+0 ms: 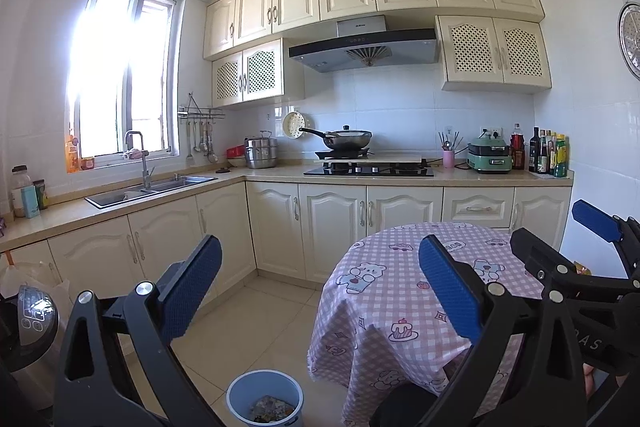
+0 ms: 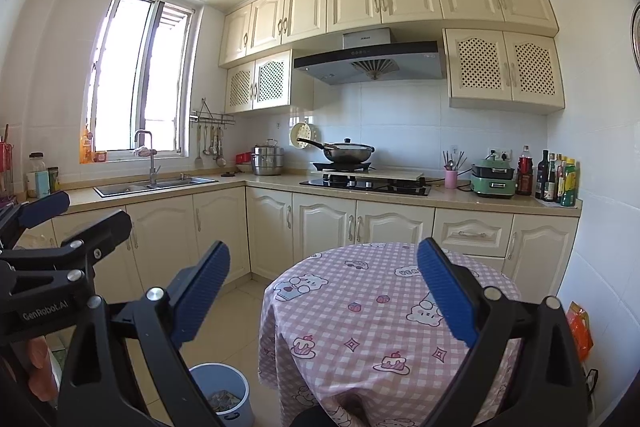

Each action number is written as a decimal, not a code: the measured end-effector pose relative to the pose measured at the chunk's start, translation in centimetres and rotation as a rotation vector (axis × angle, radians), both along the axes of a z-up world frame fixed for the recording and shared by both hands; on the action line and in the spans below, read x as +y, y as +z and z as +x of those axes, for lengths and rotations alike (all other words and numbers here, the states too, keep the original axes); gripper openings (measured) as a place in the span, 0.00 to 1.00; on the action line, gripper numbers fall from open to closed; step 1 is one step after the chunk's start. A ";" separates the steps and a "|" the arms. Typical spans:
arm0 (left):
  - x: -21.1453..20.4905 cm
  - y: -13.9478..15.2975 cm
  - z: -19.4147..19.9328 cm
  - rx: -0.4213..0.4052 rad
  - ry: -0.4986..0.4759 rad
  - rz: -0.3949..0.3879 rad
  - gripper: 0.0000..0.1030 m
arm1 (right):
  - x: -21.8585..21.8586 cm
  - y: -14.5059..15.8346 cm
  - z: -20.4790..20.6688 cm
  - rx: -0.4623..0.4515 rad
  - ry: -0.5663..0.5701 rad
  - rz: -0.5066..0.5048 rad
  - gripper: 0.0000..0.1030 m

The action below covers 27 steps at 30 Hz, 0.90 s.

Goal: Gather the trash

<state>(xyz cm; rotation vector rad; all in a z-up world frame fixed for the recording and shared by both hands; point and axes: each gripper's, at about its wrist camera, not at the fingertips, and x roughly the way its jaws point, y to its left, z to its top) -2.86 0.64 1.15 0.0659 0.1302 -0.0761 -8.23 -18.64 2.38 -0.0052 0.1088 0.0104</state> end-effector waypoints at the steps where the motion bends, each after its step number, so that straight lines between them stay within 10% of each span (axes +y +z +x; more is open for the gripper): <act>1: 0.0 0.0 0.0 0.001 -0.001 0.000 0.93 | 0.0 0.0 0.0 0.000 0.000 -0.001 0.90; 27: 0.6 -0.2 0.5 0.025 0.004 0.000 0.93 | 0.1 -0.5 0.3 0.018 0.004 0.009 0.90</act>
